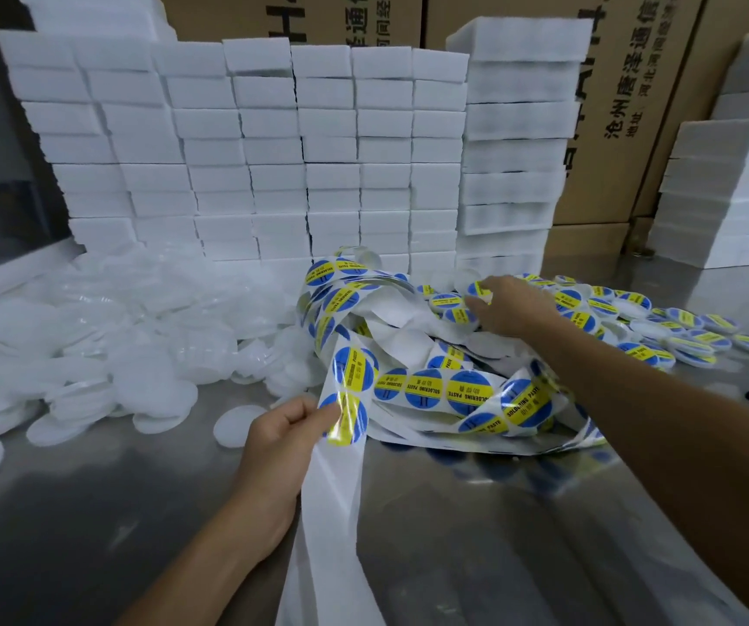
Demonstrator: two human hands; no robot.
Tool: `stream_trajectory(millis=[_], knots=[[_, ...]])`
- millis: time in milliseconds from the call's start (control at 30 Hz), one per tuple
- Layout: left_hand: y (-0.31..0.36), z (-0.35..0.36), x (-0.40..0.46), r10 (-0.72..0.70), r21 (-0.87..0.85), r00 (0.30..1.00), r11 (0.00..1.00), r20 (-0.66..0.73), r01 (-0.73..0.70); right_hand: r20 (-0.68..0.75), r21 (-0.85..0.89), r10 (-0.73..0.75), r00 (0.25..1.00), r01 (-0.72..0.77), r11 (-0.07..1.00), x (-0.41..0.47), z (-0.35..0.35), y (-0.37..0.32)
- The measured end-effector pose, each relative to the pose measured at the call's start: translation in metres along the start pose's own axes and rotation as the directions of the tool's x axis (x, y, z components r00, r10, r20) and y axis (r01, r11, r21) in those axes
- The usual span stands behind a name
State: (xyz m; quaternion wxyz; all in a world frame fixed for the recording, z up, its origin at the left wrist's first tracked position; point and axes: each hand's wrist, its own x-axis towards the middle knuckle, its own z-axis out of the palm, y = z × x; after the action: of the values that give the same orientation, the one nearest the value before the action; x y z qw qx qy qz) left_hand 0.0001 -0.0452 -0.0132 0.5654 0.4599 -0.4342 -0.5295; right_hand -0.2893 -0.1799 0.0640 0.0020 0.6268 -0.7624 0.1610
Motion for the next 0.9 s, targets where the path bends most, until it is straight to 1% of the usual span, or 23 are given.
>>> stream_trajectory(millis=[100,200,267,367,433,500,533,600,667,700,767,800,900], knots=[[-0.001,0.0,0.0,-0.009,-0.01,1.0,1.0,-0.006,0.009,-0.183,0.109,-0.095,0.979,0.116,0.987,-0.028,-0.012,-0.027],[0.001,0.002,-0.003,0.013,0.022,1.0,1.0,-0.001,-0.013,-0.291,0.247,-0.197,0.936,0.273,0.93,-0.068,-0.013,-0.058],[0.002,0.002,-0.004,0.025,0.036,1.0,0.999,-0.006,-0.025,-0.348,0.344,-0.267,0.898,0.388,0.855,-0.098,-0.01,-0.075],[0.004,0.003,-0.006,0.048,0.041,0.999,0.998,-0.009,-0.047,-0.425,0.451,-0.369,0.827,0.546,0.706,-0.141,0.002,-0.096],[0.004,0.004,-0.007,0.066,0.046,0.998,0.997,-0.004,-0.065,-0.456,0.478,-0.433,0.777,0.624,0.618,-0.164,0.013,-0.107],[0.004,0.005,-0.008,0.057,0.011,0.998,0.998,-0.011,-0.057,-0.47,0.445,-0.501,0.727,0.685,0.577,-0.179,0.025,-0.109],[0.004,0.005,-0.007,0.047,-0.022,0.999,0.999,-0.012,-0.047,-0.447,0.423,-0.548,0.707,0.707,0.567,-0.183,0.03,-0.108],[0.006,0.004,-0.006,0.009,-0.123,1.0,0.992,0.019,-0.007,-0.346,0.393,-0.631,0.694,0.718,0.574,-0.185,0.037,-0.104],[0.01,0.001,-0.007,-0.031,-0.215,0.995,0.975,0.099,0.052,-0.301,0.382,-0.64,0.707,0.704,0.599,-0.183,0.043,-0.099],[0.011,0.0,-0.008,-0.023,-0.22,0.989,0.974,0.148,0.056,-0.304,0.388,-0.626,0.718,0.693,0.607,-0.182,0.045,-0.097],[0.011,-0.003,-0.01,0.026,-0.16,0.974,0.987,0.226,0.011,-0.331,0.413,-0.58,0.745,0.667,0.621,-0.181,0.045,-0.094],[0.01,-0.004,-0.012,0.042,-0.121,0.97,0.993,0.238,-0.014,-0.346,0.429,-0.559,0.753,0.657,0.62,-0.181,0.044,-0.093],[0.008,-0.004,-0.013,0.055,-0.045,0.979,0.998,0.197,-0.047,-0.364,0.509,-0.525,0.769,0.636,0.58,-0.182,0.044,-0.09]])
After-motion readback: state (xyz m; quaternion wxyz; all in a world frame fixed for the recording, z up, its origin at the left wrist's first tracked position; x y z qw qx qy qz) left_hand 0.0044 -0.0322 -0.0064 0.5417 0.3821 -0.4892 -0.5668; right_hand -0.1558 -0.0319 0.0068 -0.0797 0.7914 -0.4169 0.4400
